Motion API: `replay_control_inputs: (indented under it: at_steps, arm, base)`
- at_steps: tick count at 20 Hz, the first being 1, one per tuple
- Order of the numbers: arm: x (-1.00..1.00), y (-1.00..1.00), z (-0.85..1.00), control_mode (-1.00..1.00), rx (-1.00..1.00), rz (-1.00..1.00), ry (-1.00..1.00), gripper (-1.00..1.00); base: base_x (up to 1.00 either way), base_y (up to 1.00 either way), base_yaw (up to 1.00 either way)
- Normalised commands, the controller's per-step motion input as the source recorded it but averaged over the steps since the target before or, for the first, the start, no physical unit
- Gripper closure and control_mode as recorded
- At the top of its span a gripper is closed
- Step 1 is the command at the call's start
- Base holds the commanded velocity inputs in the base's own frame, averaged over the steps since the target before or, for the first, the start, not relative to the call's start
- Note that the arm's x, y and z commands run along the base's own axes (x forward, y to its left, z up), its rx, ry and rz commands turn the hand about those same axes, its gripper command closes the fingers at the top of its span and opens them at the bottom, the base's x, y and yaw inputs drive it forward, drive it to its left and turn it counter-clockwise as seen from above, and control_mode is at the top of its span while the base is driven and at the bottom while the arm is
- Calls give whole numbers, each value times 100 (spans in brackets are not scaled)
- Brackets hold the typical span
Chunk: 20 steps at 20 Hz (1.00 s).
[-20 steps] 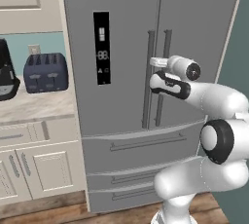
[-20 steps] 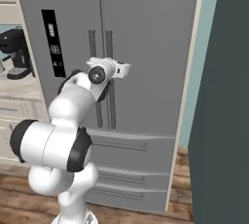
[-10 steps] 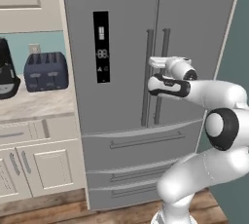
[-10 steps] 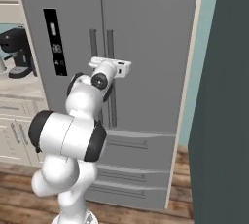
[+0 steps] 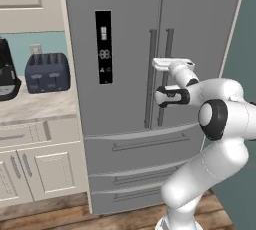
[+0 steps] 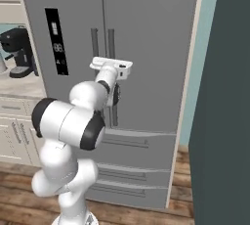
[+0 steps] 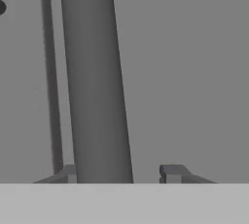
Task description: Take the cake and donut from the fridge and place them on the empty tray on the dining counter.
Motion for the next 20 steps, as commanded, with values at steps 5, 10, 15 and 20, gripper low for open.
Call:
replay_control_inputs:
  at_steps: [5, 10, 15, 20]
  arm:
    - [46, 6, 23, -100, -10, 3, 52, 100]
    - [18, 29, 24, -100, -21, 5, 57, 100]
    - [-48, 0, 27, -100, -23, 0, 56, 100]
    - [-98, -19, 27, -100, -19, 0, 50, 100]
  base:
    - [0, 0, 0]
    - [0, 0, 0]
    - [0, 0, 0]
    - [0, 0, 0]
